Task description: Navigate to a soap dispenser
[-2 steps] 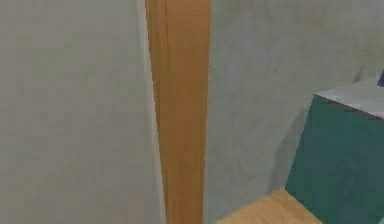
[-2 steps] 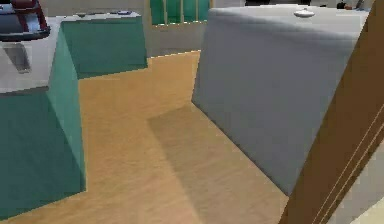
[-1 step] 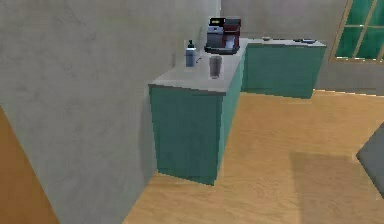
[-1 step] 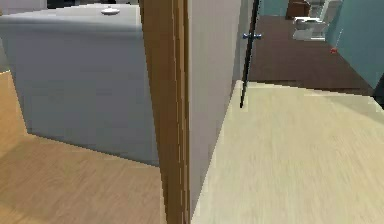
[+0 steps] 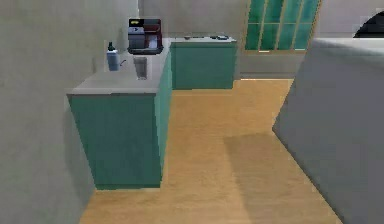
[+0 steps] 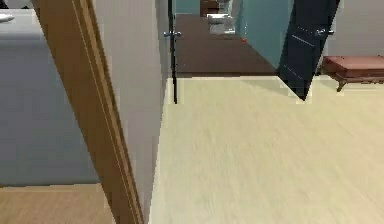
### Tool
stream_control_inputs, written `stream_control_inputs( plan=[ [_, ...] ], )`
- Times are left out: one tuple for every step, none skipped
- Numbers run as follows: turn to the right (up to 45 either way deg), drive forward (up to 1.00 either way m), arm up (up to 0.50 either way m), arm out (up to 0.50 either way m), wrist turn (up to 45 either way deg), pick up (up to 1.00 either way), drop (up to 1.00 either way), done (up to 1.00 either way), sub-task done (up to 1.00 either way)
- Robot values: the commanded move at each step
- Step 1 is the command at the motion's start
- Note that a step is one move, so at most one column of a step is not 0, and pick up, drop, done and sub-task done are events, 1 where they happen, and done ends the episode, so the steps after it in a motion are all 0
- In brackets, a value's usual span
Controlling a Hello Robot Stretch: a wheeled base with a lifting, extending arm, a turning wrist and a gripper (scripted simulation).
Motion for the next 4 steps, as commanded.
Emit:
stream_control_inputs(
  plan=[
    [0.0, 1.0, 0.0, 0.0, 0.0, 0.0, 0.0, 0.0, 0.0],
    [3.0, 0.0, 0.0, 0.0, 0.0, 0.0, 0.0, 0.0, 0.0],
    [0.0, 0.5, 0.0, 0.0, 0.0, 0.0, 0.0, 0.0, 0.0],
    [-45.0, 0.0, 0.0, 0.0, 0.0, 0.0, 0.0, 0.0, 0.0]
  ],
)
